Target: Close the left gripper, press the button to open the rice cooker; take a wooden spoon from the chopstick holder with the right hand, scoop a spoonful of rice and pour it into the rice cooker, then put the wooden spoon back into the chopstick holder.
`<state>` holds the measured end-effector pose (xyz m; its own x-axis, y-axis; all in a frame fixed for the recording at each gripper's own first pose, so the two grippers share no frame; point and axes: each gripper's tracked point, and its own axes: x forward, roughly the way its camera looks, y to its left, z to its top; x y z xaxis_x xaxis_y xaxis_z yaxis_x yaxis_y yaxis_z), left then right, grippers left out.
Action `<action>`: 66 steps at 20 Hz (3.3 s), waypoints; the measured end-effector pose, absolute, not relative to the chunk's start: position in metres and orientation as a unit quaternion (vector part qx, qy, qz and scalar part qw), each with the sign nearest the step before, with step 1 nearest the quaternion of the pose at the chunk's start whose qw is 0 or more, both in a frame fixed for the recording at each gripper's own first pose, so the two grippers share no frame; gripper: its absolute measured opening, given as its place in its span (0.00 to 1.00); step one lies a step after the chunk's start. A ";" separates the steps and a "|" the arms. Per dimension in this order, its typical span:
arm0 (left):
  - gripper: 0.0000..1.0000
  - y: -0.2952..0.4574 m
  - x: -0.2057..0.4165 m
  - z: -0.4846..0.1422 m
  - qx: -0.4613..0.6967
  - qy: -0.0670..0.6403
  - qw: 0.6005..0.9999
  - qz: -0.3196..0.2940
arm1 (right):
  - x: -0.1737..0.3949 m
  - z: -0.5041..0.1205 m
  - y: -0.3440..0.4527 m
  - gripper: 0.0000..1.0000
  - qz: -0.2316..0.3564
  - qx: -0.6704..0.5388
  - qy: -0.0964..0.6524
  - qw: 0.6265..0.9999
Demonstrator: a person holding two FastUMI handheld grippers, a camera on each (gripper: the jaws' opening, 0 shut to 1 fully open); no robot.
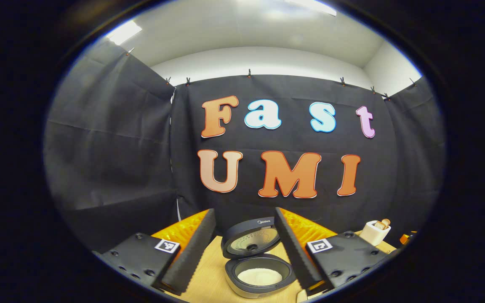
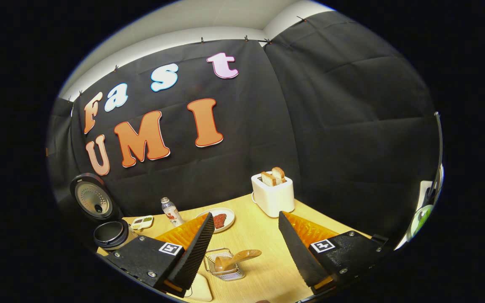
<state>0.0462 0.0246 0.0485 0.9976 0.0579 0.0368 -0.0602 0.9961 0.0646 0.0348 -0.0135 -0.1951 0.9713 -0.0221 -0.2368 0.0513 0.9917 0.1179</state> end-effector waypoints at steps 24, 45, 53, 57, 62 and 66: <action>1.00 0.073 0.022 0.029 0.027 0.003 0.994 0.107 | 0.055 -0.299 0.046 0.33 0.041 0.175 0.241 0.954; 0.99 0.101 0.082 0.037 0.040 0.019 0.999 0.032 | -0.004 -0.170 0.129 0.12 0.011 0.094 0.154 0.984; 1.00 0.116 0.081 0.037 0.059 0.008 0.997 0.044 | -0.007 -0.215 0.174 0.12 0.031 0.043 0.191 0.980; 1.00 0.110 0.077 0.036 0.055 0.008 0.997 0.048 | -0.001 -0.247 0.185 0.12 0.046 -0.006 0.209 0.977; 1.00 0.104 0.074 0.032 0.070 0.010 0.996 0.046 | 0.004 -0.288 0.189 0.11 0.046 -0.040 0.227 0.972; 1.00 0.109 0.072 0.021 0.079 0.021 0.995 0.054 | 0.001 -0.303 0.189 0.12 0.051 -0.049 0.215 0.974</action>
<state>0.0717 0.1091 0.0207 0.9933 0.1103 -0.0338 -0.1036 0.9817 0.1600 0.0014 0.1894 -0.3029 0.9023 0.0785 -0.4239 -0.1207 0.9900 -0.0735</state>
